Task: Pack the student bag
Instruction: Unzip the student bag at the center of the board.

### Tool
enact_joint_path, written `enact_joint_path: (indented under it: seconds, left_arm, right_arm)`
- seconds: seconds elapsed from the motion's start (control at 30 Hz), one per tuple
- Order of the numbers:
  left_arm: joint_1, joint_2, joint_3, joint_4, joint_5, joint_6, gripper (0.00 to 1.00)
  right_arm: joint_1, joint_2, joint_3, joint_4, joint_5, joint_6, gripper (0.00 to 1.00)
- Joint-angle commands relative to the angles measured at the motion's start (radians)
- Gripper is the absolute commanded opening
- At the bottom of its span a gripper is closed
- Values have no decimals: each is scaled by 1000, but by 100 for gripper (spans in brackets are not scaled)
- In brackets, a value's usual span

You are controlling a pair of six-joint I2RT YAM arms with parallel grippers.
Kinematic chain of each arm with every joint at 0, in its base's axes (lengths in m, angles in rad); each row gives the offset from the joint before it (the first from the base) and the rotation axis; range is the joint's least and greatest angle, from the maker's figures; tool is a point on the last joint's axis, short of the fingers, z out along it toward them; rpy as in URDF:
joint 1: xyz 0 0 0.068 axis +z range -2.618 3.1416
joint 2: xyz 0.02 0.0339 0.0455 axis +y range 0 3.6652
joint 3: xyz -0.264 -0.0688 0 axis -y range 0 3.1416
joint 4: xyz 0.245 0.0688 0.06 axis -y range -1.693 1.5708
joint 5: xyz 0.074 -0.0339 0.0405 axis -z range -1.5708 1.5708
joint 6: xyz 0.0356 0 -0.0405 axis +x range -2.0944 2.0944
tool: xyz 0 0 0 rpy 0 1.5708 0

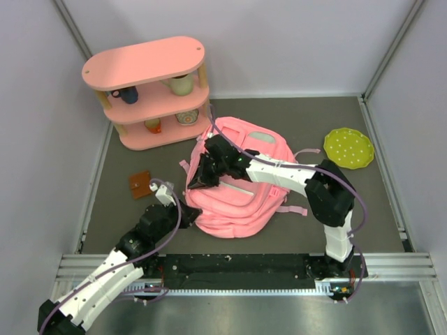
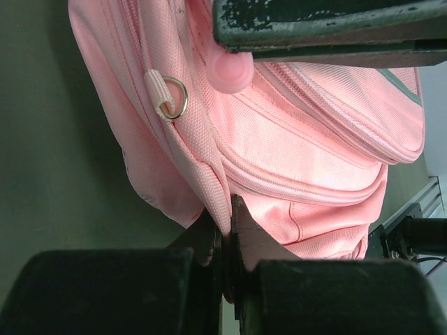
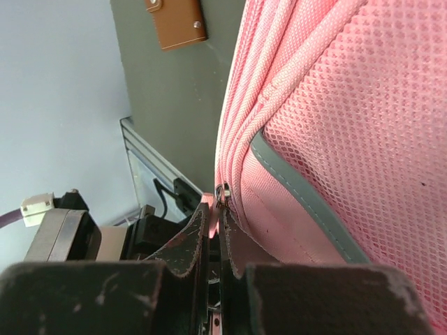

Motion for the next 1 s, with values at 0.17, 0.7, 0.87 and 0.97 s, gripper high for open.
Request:
enact_joint_path:
  seconds: [0.17, 0.7, 0.87, 0.97]
  left_arm:
    - [-25, -20, 55, 78, 176, 11, 0]
    - [-25, 42, 112, 98, 274, 94, 0]
    - [-25, 72, 141, 99, 289, 103, 0]
    - [-27, 82, 147, 98, 292, 105, 0]
  right_arm:
    - [-113, -70, -28, 429, 85, 58, 0]
    - [-94, 81, 251, 189, 463, -216, 2]
    - [-94, 13, 193, 152, 492, -313, 48]
    - [-102, -46, 176, 106, 499, -415, 63]
